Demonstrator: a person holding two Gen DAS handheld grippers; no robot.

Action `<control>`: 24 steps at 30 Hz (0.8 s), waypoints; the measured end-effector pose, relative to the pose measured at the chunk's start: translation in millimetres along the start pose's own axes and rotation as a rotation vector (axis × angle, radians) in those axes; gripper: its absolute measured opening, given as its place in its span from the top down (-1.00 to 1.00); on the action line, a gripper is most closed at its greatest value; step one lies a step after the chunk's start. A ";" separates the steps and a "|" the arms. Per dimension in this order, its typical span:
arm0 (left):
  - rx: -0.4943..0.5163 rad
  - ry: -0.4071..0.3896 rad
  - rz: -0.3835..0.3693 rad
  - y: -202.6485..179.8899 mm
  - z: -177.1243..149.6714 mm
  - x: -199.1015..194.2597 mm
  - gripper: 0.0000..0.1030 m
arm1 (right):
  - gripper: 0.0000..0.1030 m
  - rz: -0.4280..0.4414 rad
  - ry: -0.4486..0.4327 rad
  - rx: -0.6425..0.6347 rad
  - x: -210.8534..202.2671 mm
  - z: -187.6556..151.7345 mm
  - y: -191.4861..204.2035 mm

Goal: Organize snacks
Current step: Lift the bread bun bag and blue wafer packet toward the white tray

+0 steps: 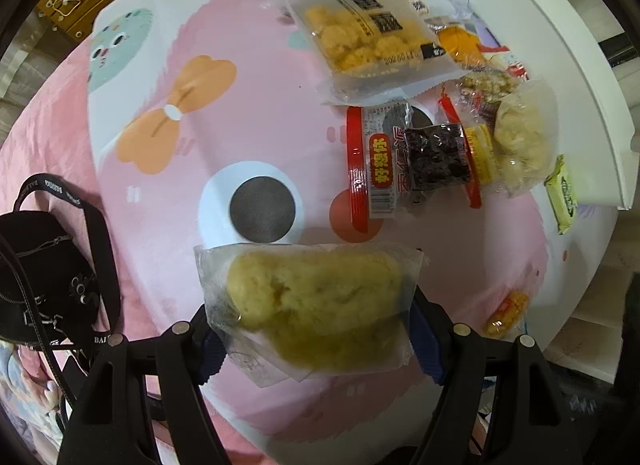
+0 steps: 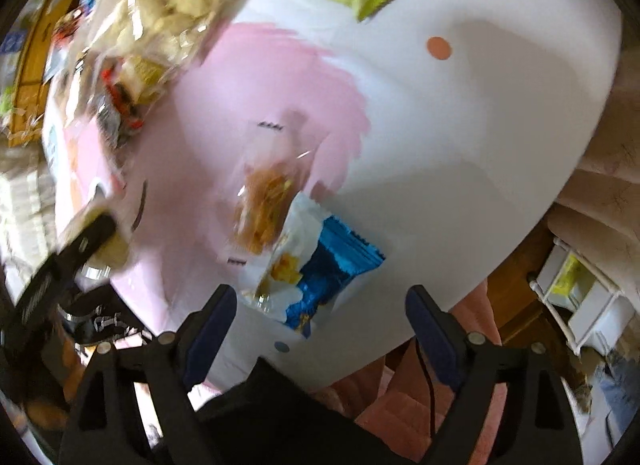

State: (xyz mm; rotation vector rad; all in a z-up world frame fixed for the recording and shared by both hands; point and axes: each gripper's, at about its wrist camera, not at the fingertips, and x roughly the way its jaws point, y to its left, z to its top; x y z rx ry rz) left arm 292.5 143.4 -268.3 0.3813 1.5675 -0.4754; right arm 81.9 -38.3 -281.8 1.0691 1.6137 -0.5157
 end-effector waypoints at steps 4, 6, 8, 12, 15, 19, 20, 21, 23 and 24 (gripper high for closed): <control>-0.020 -0.022 -0.003 9.6 -10.3 -18.0 -0.44 | -0.62 -0.033 0.009 0.034 7.2 6.4 4.0; -0.032 -0.029 -0.002 11.0 -19.1 -27.5 -0.44 | -0.34 -0.040 0.012 0.045 10.5 6.5 7.4; -0.048 -0.033 -0.003 11.9 -23.0 -34.9 -0.44 | -0.26 -0.053 0.011 0.055 11.9 6.5 9.8; -0.070 -0.053 -0.024 14.5 -37.3 -55.2 -0.44 | 0.10 -0.078 0.008 0.045 11.3 3.4 10.6; -0.079 -0.061 -0.031 6.8 -45.0 -70.9 -0.44 | 0.37 -0.089 0.002 0.042 9.3 0.0 7.3; -0.082 -0.077 -0.049 -4.4 -57.0 -87.3 -0.44 | 0.37 -0.063 0.029 0.059 11.1 -4.7 -1.6; -0.081 -0.079 -0.052 -7.4 -59.0 -90.6 -0.44 | 0.37 -0.052 0.036 0.053 10.5 -5.2 -2.4; -0.081 -0.080 -0.056 -11.5 -62.8 -94.1 -0.44 | 0.37 -0.046 0.039 0.050 10.2 -9.1 -3.8; -0.084 -0.079 -0.060 -16.3 -67.0 -98.1 -0.44 | 0.37 -0.033 0.043 0.034 5.5 -11.7 -2.6; -0.089 -0.079 -0.062 -19.7 -69.5 -100.4 -0.44 | 0.37 -0.028 0.042 0.023 3.2 -13.6 -1.2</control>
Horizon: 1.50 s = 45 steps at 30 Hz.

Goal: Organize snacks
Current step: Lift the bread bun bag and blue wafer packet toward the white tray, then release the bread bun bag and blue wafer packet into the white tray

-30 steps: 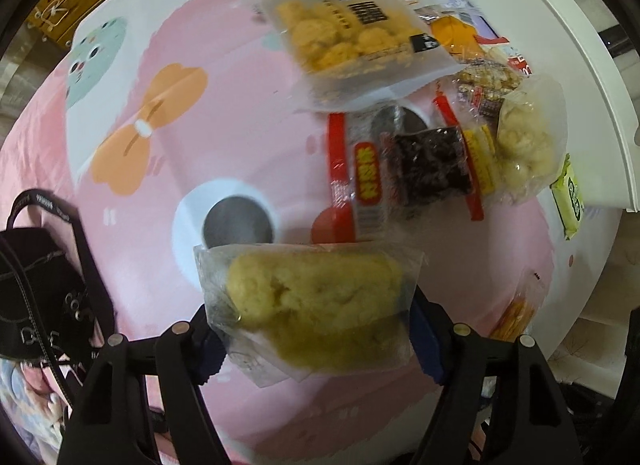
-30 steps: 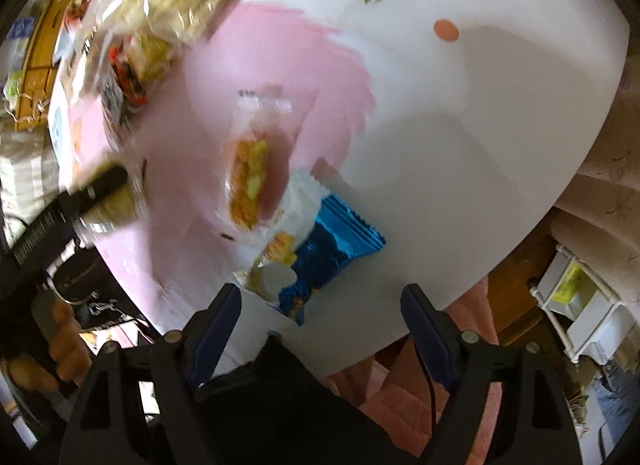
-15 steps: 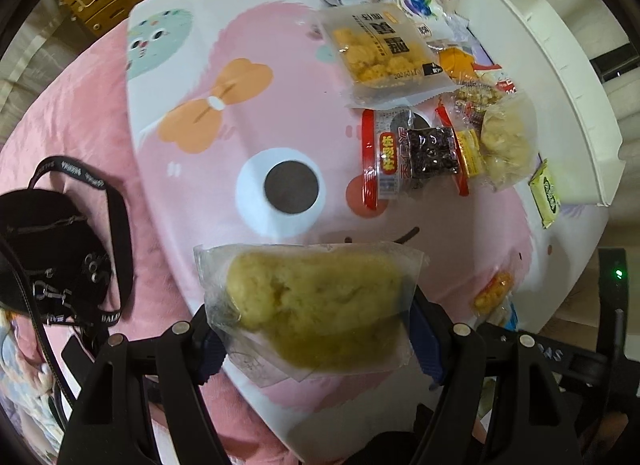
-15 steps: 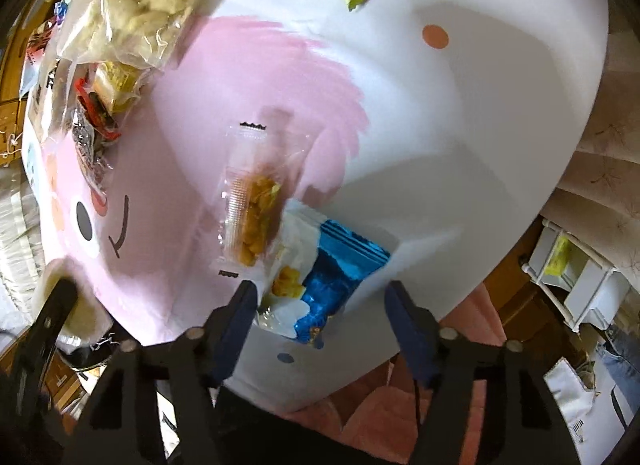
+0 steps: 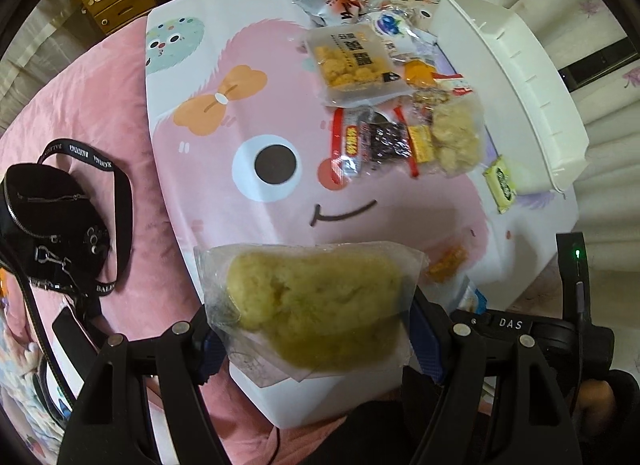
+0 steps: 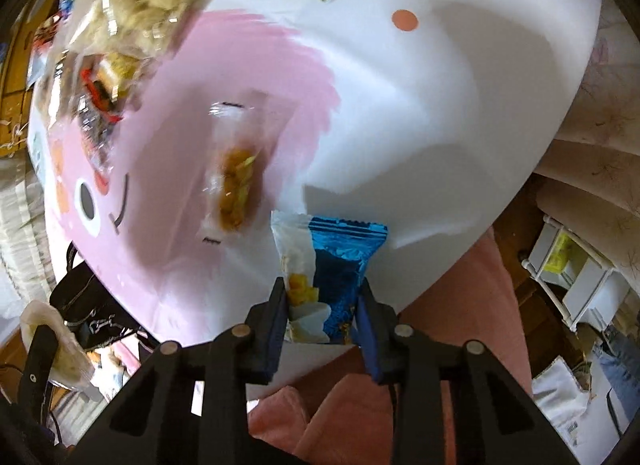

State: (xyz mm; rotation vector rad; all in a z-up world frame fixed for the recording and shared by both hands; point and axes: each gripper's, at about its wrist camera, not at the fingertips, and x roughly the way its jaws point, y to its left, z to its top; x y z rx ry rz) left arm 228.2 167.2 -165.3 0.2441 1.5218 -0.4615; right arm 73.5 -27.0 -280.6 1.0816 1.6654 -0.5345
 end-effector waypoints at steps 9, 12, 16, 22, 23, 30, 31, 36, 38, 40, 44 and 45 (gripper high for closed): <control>-0.080 -0.047 -0.053 -31.5 -14.5 -22.1 -0.44 | 0.38 0.034 -0.095 -0.174 -49.5 -4.1 6.8; -0.113 -0.091 -0.071 -45.1 -13.0 -32.2 -0.44 | 0.38 0.053 -0.118 -0.232 -66.2 3.4 5.8; -0.149 -0.164 -0.093 -71.3 -6.8 -45.0 -0.44 | 0.39 0.075 -0.151 -0.353 -93.1 18.9 8.4; -0.200 -0.300 -0.077 -123.0 8.7 -62.2 -0.44 | 0.39 0.115 -0.199 -0.525 -136.0 45.1 7.2; -0.204 -0.321 -0.072 -129.5 11.2 -64.2 -0.44 | 0.39 0.123 -0.204 -0.557 -145.8 52.9 5.8; -0.206 -0.489 -0.069 -189.0 32.9 -75.2 -0.44 | 0.38 0.169 -0.248 -0.681 -191.9 88.5 -4.5; -0.205 -0.505 -0.077 -196.1 35.4 -75.4 -0.44 | 0.38 0.173 -0.257 -0.697 -198.0 93.4 -6.4; -0.188 -0.545 -0.099 -236.8 54.2 -69.9 -0.44 | 0.38 0.180 -0.313 -0.737 -227.4 120.6 -24.7; -0.186 -0.551 -0.108 -248.6 59.9 -67.0 -0.44 | 0.38 0.181 -0.327 -0.733 -236.3 131.3 -32.6; -0.179 -0.562 -0.121 -262.0 67.4 -64.8 -0.41 | 0.38 0.177 -0.345 -0.724 -246.7 145.7 -39.5; -0.152 -0.604 -0.134 -281.9 78.9 -65.2 -0.41 | 0.38 0.172 -0.380 -0.713 -267.3 167.9 -51.2; -0.146 -0.610 -0.139 -286.1 82.0 -64.7 -0.41 | 0.38 0.171 -0.386 -0.710 -270.3 172.3 -52.8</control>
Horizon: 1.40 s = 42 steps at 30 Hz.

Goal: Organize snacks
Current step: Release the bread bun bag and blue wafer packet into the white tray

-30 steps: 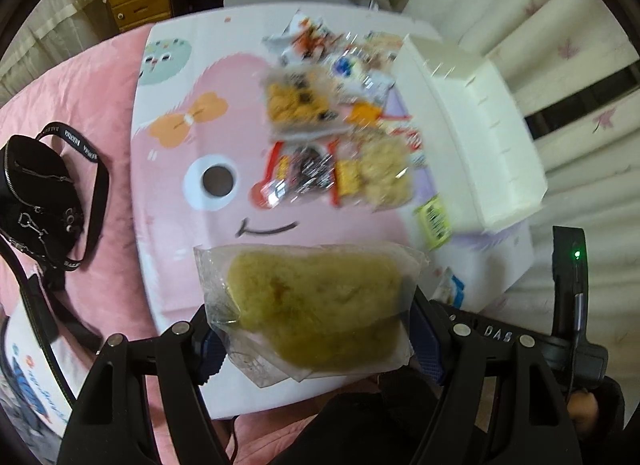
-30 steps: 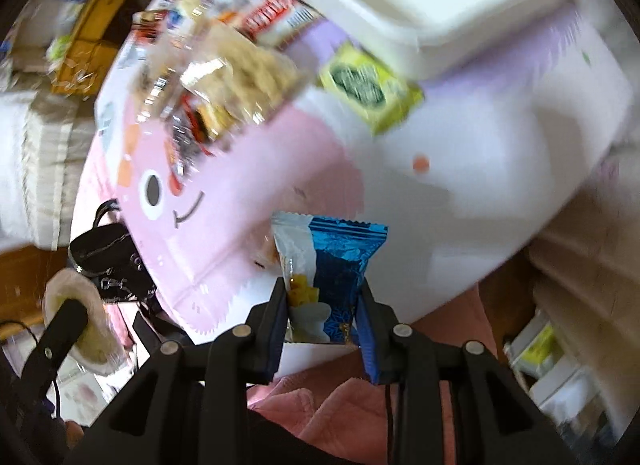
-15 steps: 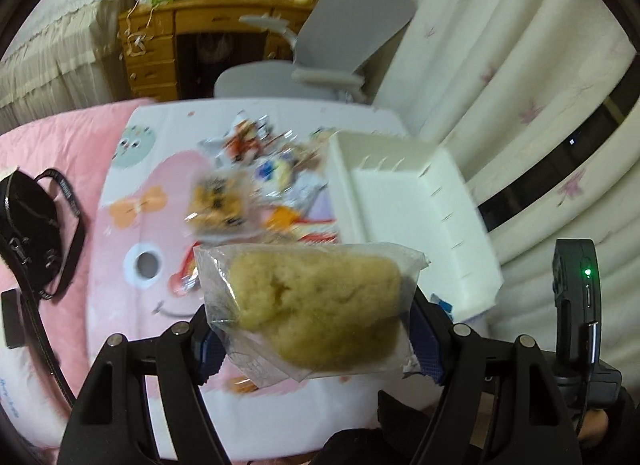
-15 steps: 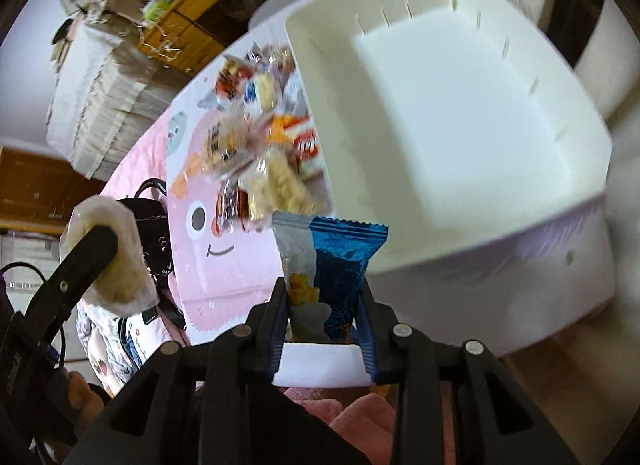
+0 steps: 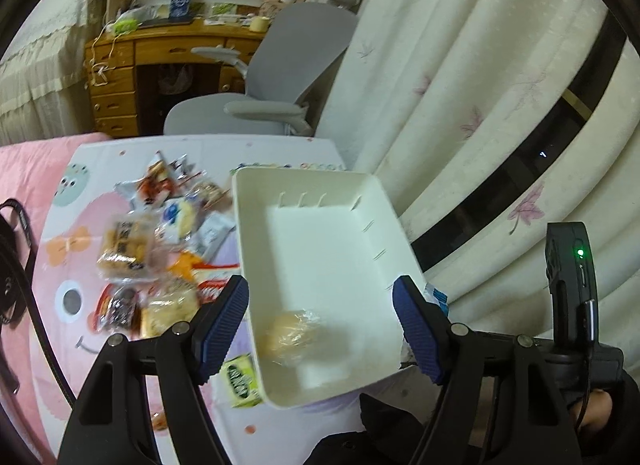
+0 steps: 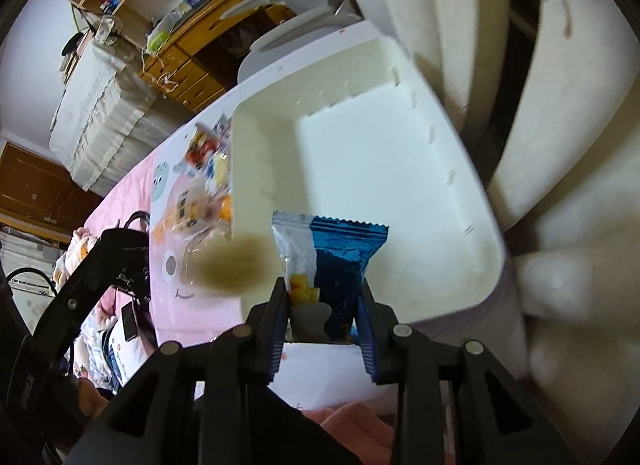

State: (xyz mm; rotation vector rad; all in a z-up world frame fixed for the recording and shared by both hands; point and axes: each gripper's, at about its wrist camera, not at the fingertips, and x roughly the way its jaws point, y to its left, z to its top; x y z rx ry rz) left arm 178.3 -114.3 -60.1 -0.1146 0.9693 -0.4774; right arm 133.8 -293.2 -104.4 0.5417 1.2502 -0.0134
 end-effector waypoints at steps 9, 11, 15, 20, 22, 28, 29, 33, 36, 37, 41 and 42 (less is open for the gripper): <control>-0.035 0.026 0.027 -6.3 2.6 12.9 -0.54 | -0.31 0.019 -0.005 0.066 -1.7 12.8 -29.4; -0.037 0.036 0.036 -5.1 1.5 13.9 -0.56 | -0.31 0.022 -0.003 0.070 -0.7 12.9 -30.4; -0.040 0.066 0.060 -0.1 -2.8 14.2 -0.56 | -0.31 0.030 0.011 0.075 1.4 10.6 -30.3; -0.058 0.102 0.087 13.4 -12.5 10.5 -0.56 | -0.31 0.038 0.027 0.082 6.3 3.7 -22.8; -0.074 0.116 0.096 22.0 -17.3 7.6 -0.56 | -0.31 0.043 0.041 0.081 9.8 -1.3 -17.3; -0.114 0.151 0.110 49.6 -37.9 -4.7 -0.56 | -0.31 0.054 0.063 0.057 18.5 -17.8 3.5; -0.116 0.155 0.110 52.9 -40.2 -6.5 -0.56 | -0.31 0.052 0.061 0.053 19.7 -21.9 8.1; -0.123 0.180 0.108 72.9 -52.6 -16.5 -0.56 | -0.31 0.051 0.068 0.051 26.4 -38.6 23.6; -0.118 0.193 0.105 88.2 -60.2 -25.9 -0.56 | -0.31 0.047 0.078 0.070 31.9 -52.8 35.9; -0.113 0.196 0.104 94.3 -62.4 -30.2 -0.56 | -0.31 0.045 0.076 0.075 32.5 -55.9 38.7; -0.086 0.210 0.103 118.4 -66.6 -45.7 -0.57 | -0.31 0.042 0.042 0.106 33.7 -72.6 59.8; -0.083 0.214 0.098 128.1 -67.3 -51.8 -0.57 | -0.31 0.038 0.033 0.114 34.0 -77.6 66.7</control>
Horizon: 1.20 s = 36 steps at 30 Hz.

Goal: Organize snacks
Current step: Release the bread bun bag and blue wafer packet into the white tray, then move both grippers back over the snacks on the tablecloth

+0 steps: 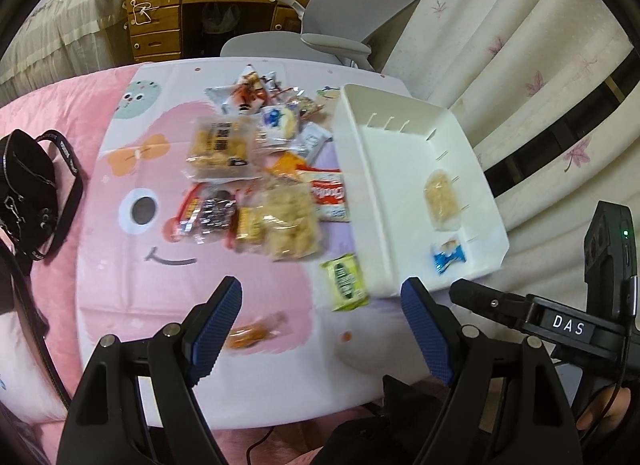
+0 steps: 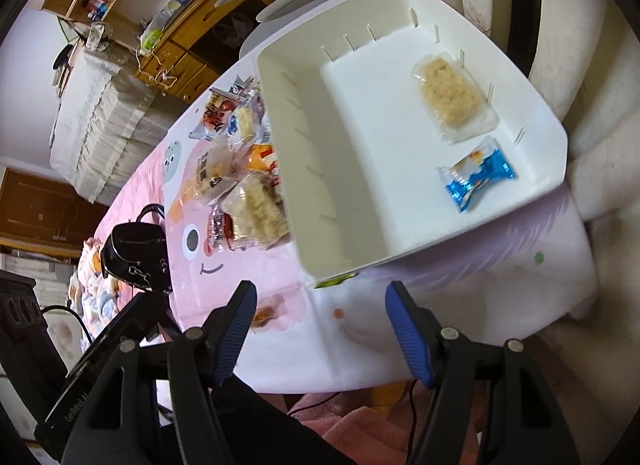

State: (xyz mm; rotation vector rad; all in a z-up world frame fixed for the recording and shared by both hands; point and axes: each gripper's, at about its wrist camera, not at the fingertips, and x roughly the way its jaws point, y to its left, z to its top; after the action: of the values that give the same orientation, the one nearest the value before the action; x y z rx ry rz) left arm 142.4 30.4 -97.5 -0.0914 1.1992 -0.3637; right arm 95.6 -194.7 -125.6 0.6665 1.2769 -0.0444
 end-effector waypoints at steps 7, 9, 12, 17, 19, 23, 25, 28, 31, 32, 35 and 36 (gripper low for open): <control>0.067 0.010 -0.024 45.8 1.4 -22.2 -0.58 | -0.31 -0.020 -0.072 0.067 2.6 -34.7 34.9; 0.089 0.020 -0.030 57.5 2.4 -25.4 -0.58 | -0.31 -0.022 -0.091 0.089 5.2 -44.3 43.0; 0.128 0.024 -0.038 74.4 4.9 -31.6 -0.60 | -0.31 -0.049 -0.129 0.119 9.2 -57.7 54.0; 0.202 0.054 -0.045 93.8 7.0 -30.5 -0.63 | -0.31 -0.085 -0.188 0.162 18.2 -84.1 69.6; 0.230 0.073 -0.042 100.5 7.1 -26.9 -0.63 | -0.31 -0.097 -0.205 0.180 23.0 -93.7 72.7; 0.264 0.097 -0.038 112.4 8.0 -20.6 -0.63 | -0.31 -0.143 -0.237 0.201 34.2 -111.5 78.5; 0.267 0.105 -0.032 117.5 9.7 -16.4 -0.63 | -0.31 -0.164 -0.252 0.181 38.2 -117.2 83.2; 0.265 0.109 -0.027 124.0 13.5 -10.5 -0.63 | -0.31 -0.179 -0.276 0.133 43.9 -123.1 90.7; 0.257 0.112 -0.018 128.1 18.9 -2.8 -0.65 | -0.31 -0.203 -0.300 0.070 48.4 -126.4 97.0; 0.256 0.116 -0.015 128.8 20.6 0.6 -0.65 | -0.31 -0.210 -0.305 0.044 51.6 -127.4 98.6; 0.260 0.127 -0.004 129.8 26.8 13.2 -0.66 | -0.31 -0.218 -0.316 -0.004 60.8 -131.4 100.8; 0.263 0.129 0.005 129.7 30.0 18.4 -0.66 | -0.31 -0.218 -0.321 -0.019 63.8 -132.6 101.4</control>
State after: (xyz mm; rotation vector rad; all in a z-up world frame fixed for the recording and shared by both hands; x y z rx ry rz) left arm 205.3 142.4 -136.7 0.1649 1.2681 -0.5261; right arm 40.1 -27.5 -155.6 0.4789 1.0328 -0.3067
